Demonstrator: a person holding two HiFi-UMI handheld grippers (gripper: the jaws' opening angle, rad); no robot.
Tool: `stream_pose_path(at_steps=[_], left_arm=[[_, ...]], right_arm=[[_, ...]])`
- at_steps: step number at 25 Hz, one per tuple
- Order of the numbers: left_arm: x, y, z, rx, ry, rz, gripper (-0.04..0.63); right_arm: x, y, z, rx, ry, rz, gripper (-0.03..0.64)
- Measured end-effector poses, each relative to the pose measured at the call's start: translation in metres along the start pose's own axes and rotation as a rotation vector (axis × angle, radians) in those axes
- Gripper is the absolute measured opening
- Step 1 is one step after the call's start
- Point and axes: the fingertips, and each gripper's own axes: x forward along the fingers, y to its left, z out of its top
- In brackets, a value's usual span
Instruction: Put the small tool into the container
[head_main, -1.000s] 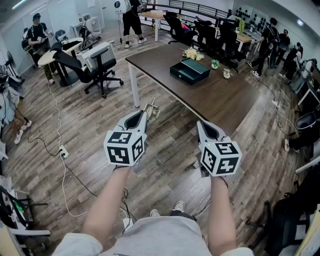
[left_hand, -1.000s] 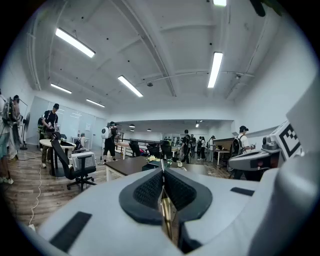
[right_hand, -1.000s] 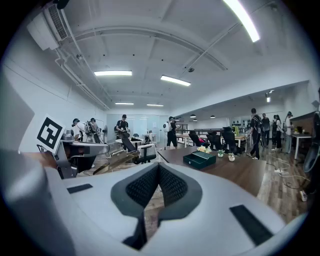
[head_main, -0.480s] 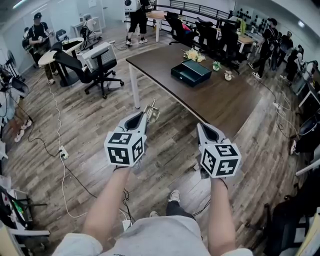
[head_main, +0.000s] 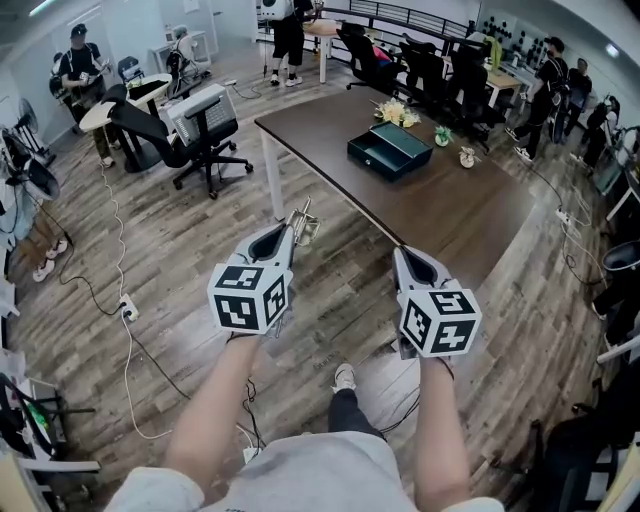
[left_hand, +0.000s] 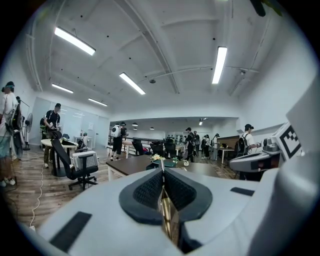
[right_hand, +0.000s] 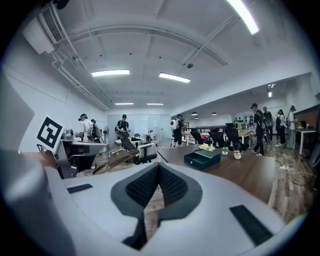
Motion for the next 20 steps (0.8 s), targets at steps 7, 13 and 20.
stream_pose_path(at_steps=[7, 13, 20], left_arm=[[0.058, 0.014, 0.004, 0.006, 0.017, 0.02, 0.008], [0.118, 0.027, 0.009, 0.02, 0.037, 0.034, 0.009], [0.18, 0.029, 0.025, 0.028, 0.05, 0.053, 0.009]], right_arm=[[0.058, -0.034, 0.004, 0.015, 0.012, 0.033, 0.003], [0.115, -0.07, 0.011, 0.03, 0.02, 0.052, 0.003], [0.164, -0.114, 0.03, 0.031, 0.024, 0.083, 0.003]])
